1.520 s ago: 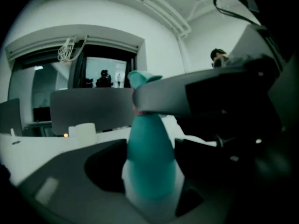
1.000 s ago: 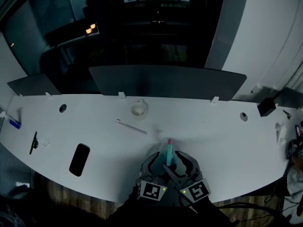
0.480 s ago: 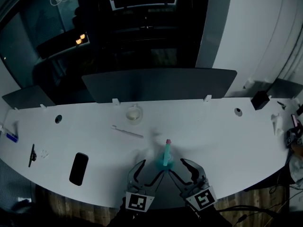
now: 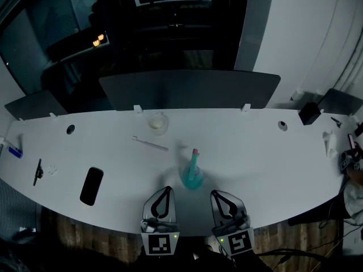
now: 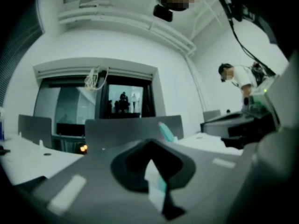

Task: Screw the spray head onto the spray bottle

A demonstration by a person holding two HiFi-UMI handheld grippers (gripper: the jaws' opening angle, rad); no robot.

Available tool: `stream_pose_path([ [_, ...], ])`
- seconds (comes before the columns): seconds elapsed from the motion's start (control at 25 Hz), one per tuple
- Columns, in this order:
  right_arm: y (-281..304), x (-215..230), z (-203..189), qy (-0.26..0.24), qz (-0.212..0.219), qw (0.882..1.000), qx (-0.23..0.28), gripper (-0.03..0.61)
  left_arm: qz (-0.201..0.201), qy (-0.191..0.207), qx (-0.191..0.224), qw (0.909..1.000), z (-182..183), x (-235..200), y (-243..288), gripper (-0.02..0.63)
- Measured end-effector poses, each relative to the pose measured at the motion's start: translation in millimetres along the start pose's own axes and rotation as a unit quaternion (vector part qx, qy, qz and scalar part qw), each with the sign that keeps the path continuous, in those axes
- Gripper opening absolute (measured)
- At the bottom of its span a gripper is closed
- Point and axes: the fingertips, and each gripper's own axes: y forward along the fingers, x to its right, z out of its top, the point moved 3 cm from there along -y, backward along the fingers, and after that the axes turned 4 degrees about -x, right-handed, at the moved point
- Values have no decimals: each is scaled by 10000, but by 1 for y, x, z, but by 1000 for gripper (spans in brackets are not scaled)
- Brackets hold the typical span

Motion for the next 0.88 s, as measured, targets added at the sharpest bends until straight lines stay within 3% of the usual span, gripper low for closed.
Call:
stream_pose_path([
  [0.16, -48, -1, 15, -51, 31, 9997, 244, 5, 379, 106, -151, 9991, 9, 28, -46, 2],
  [0.36, -124, -3, 13, -8, 58, 9997, 235, 5, 1341, 148, -218, 9906, 18, 75, -119, 2],
  [0.44, -148, -6, 13, 10, 139, 9996, 250, 5, 1549, 122, -336, 9873, 17, 97, -144, 2],
  [0.6, -180, -16, 16, 73, 261, 9992, 281, 5, 1405, 178, -463, 9888, 21, 130, -175, 2],
  [0.88, -211, -37, 25, 129, 278, 9989, 349, 5, 1176, 260, -407, 9919, 32, 149, -201, 2],
])
